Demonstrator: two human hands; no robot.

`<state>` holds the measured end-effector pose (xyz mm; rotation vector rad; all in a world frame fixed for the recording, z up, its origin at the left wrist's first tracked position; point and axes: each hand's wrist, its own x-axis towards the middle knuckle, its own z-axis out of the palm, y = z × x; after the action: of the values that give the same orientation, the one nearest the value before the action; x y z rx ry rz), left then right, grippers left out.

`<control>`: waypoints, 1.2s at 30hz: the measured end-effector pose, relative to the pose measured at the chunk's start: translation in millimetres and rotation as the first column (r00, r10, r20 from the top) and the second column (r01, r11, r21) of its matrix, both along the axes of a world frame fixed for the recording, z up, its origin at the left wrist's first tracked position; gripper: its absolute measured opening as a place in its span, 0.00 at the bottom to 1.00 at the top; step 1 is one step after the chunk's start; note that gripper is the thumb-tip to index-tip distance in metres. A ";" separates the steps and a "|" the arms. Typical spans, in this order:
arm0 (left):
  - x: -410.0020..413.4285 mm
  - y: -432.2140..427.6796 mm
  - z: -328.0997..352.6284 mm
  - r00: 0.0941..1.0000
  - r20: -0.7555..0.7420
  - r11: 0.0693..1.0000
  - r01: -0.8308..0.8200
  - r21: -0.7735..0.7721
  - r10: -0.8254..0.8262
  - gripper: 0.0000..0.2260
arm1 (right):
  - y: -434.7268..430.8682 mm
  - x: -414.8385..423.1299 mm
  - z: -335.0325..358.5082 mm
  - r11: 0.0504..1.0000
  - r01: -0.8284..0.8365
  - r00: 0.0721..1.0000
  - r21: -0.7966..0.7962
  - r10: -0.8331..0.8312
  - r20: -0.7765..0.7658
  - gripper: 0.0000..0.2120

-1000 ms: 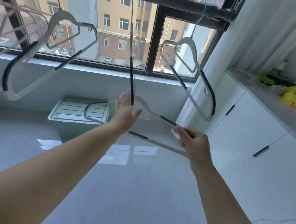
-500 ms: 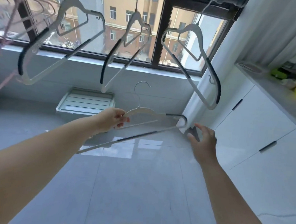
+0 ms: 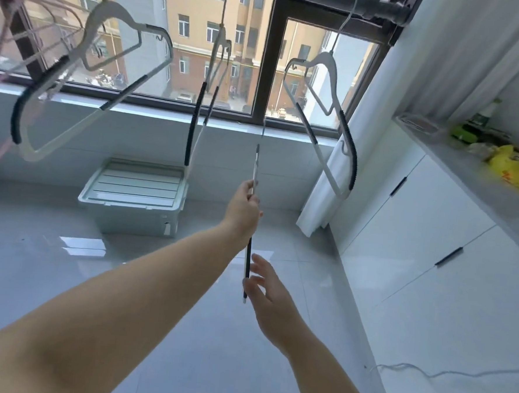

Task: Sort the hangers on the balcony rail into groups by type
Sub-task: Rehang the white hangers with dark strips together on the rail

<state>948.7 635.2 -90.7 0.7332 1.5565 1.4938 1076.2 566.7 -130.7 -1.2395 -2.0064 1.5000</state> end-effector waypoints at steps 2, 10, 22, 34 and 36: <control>-2.1 7.8 8.9 0.999 0.047 1.000 0.007 0.021 -0.008 0.16 | 2.2 4.2 -1.0 0.999 0.013 1.000 0.040 -0.013 0.002 0.20; -1.1 12.6 44.1 0.990 0.138 0.982 -0.001 0.189 -0.025 0.19 | 9.7 4.3 28.9 0.947 0.142 0.987 0.289 -0.115 -0.108 0.11; 18.4 -3.6 141.2 0.943 -0.311 0.889 0.242 0.388 -0.121 0.28 | 34.6 -10.6 100.4 0.836 0.251 0.906 0.489 -0.026 -0.422 0.09; 12.5 9.2 145.9 0.881 -0.473 0.942 0.171 0.289 -0.015 0.09 | 63.5 -31.4 136.9 0.867 0.256 0.823 0.428 0.037 -0.566 0.08; 11.6 8.2 140.7 0.891 -0.453 0.952 0.166 0.259 -0.032 0.08 | 60.7 -33.4 133.5 0.878 0.251 0.823 0.408 0.028 -0.567 0.08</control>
<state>960.2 643.4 50.0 1.3895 1.6051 1.5682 1042.7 627.4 2.7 -0.6065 -1.7002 1.0535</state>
